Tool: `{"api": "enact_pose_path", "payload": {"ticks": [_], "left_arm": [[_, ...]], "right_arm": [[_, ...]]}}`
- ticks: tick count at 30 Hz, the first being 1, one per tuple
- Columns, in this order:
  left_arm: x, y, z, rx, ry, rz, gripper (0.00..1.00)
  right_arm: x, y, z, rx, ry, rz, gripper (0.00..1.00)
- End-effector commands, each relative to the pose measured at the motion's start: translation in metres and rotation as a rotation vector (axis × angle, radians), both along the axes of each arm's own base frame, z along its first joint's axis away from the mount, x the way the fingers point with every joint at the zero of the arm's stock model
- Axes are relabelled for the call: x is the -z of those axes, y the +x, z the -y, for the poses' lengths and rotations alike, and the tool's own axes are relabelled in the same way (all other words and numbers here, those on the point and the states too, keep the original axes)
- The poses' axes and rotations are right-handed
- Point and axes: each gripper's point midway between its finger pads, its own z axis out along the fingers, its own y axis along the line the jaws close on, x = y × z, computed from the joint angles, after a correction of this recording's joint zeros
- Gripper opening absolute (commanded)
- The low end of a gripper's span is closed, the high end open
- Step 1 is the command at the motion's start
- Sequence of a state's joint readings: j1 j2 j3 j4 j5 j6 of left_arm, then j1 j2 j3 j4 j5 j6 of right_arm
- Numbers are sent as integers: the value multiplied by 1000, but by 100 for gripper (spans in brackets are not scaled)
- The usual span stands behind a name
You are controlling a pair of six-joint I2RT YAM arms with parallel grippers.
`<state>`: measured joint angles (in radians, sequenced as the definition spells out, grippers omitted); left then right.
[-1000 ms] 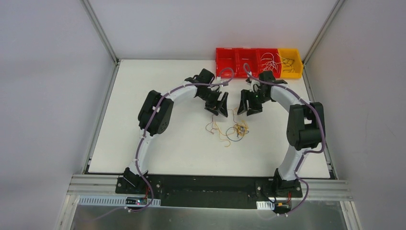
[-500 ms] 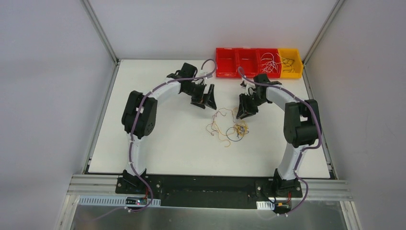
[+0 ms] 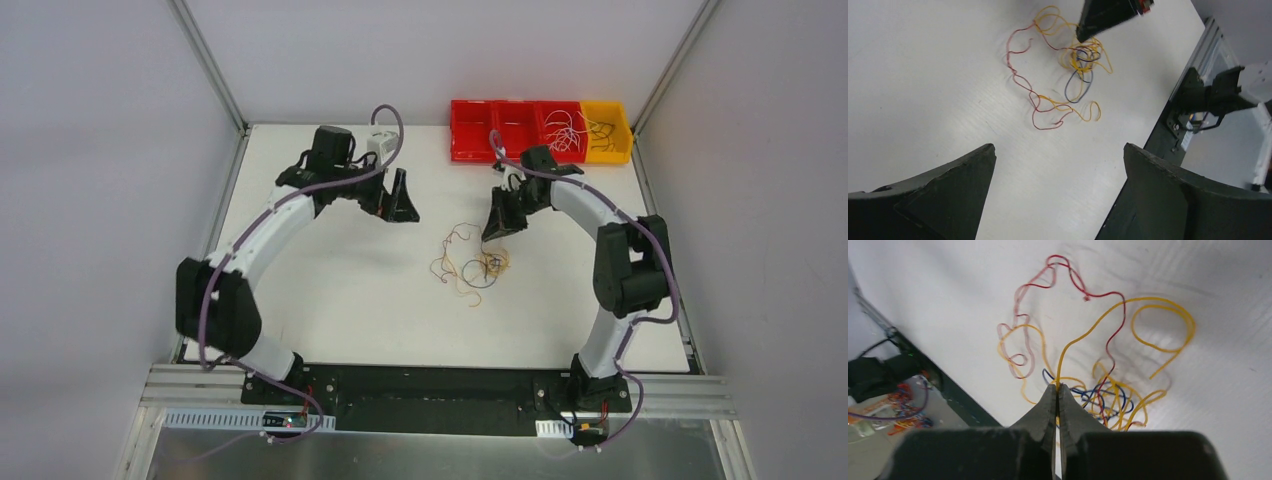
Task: Untangle the cables
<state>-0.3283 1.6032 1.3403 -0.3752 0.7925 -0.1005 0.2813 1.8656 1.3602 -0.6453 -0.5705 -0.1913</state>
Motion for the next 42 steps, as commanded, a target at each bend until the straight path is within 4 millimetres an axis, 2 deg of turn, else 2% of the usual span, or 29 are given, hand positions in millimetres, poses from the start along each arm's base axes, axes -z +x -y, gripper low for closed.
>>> {"api": "enact_pose_path", "payload": {"ticks": [1,4,7,10,12,14,17,18,21,24,27,29,31,33,36,37,38,42], "left_arm": [[-29,-46,11,146,52,353,99],[-30,-62,27,162,78,510,99],[-43,-50,39,91,65,572,99],[-65,-34,50,54,30,599,92],[-79,-30,60,67,13,638,87],[-89,-24,65,52,2,671,88],[-92,-20,72,37,-11,690,96],[-86,-20,76,47,-6,686,96],[-62,-19,84,71,17,643,81],[-33,-11,77,48,88,626,71],[0,-5,50,-4,139,572,62],[30,-6,28,-50,162,457,54],[51,-9,9,-61,188,399,46],[65,-16,-5,-38,222,400,45],[79,-31,-16,13,249,364,53],[84,-36,-21,21,261,344,53],[88,-39,-25,23,267,328,49],[102,-45,-49,-3,295,285,14]], "right_arm": [[-124,14,-46,107,323,160,0],[-165,14,-62,131,429,200,0],[-199,9,-72,136,520,218,0],[-226,-3,-83,113,589,223,0],[-236,-11,-90,90,614,215,0],[-242,-15,-95,76,627,222,0],[-250,-18,-102,69,648,215,0],[-254,-18,-105,69,664,208,0],[-275,-22,-115,55,737,180,0],[-306,-27,-117,35,819,171,0],[-339,-28,-110,28,891,179,0],[-364,-19,-100,44,964,208,0],[-381,-11,-88,67,1012,226,0],[-393,-1,-77,100,1029,257,0],[-406,12,-58,156,1035,315,0],[-408,16,-52,178,1037,327,0],[-411,19,-45,195,1037,344,0],[-426,23,-25,233,1044,399,0]]}}
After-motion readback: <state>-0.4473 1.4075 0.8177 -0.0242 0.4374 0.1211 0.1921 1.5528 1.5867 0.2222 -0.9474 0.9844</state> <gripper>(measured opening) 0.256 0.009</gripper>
